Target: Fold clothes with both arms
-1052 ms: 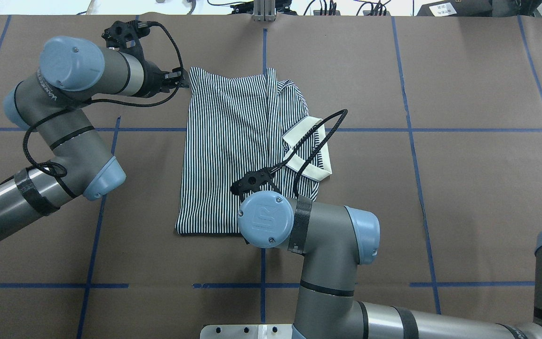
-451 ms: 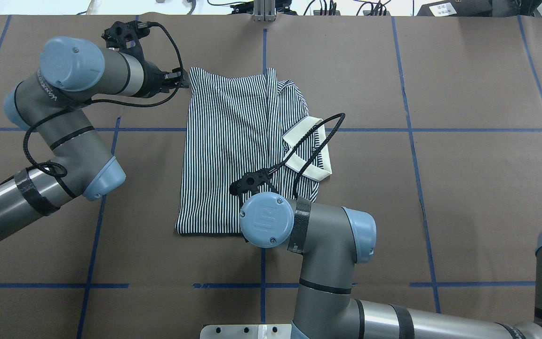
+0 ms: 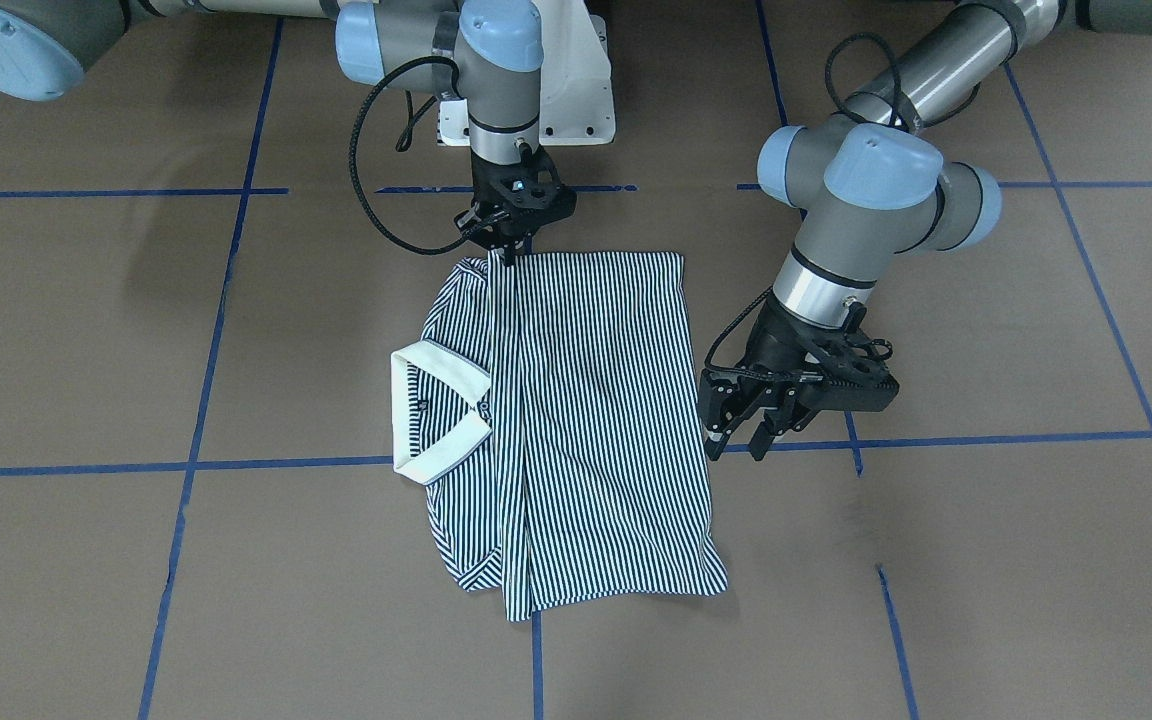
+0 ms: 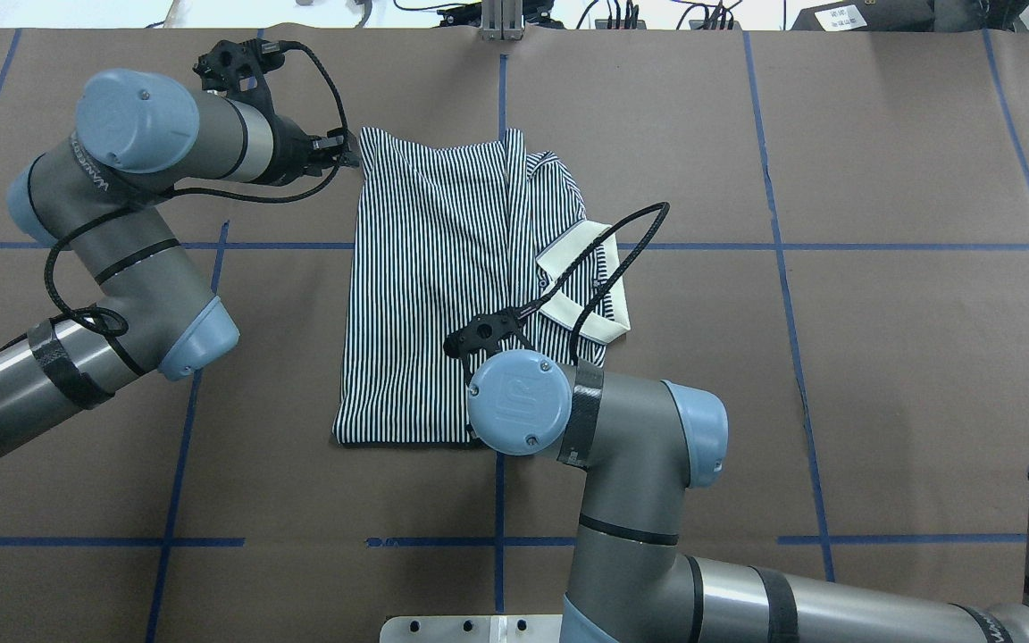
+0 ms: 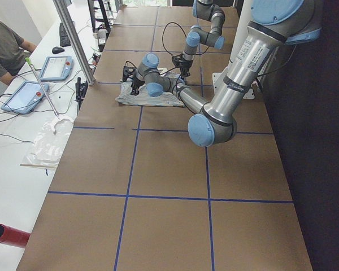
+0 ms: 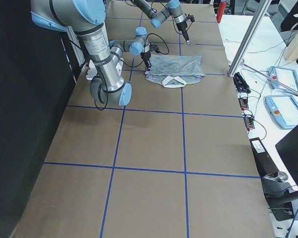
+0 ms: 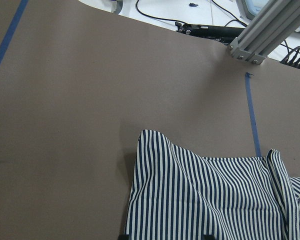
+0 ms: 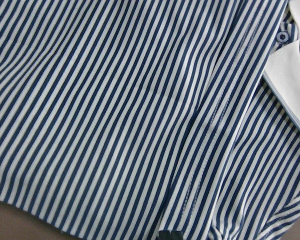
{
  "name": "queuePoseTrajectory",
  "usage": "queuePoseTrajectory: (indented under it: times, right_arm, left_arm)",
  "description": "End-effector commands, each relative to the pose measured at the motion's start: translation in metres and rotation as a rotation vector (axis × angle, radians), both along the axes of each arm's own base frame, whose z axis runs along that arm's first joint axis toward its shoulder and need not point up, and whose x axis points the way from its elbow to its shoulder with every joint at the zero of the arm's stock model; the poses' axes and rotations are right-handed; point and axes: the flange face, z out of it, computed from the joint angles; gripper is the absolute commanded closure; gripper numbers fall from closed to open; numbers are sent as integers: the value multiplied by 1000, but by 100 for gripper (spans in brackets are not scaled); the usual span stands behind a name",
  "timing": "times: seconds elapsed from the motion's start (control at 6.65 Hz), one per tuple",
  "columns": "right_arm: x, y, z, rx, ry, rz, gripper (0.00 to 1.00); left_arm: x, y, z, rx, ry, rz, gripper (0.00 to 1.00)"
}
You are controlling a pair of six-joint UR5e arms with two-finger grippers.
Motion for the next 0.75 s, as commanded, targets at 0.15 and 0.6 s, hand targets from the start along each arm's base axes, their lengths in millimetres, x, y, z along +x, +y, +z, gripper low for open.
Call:
queuePoseTrajectory:
  times: [0.15,0.6]
  right_arm:
    - [60,2,44,27,14,-13,100]
    - [46,34,68,-62,28,52,100]
  left_arm:
    - [5,3,1,-10,8,1,42]
    - [5,3,0,-7,10,2,42]
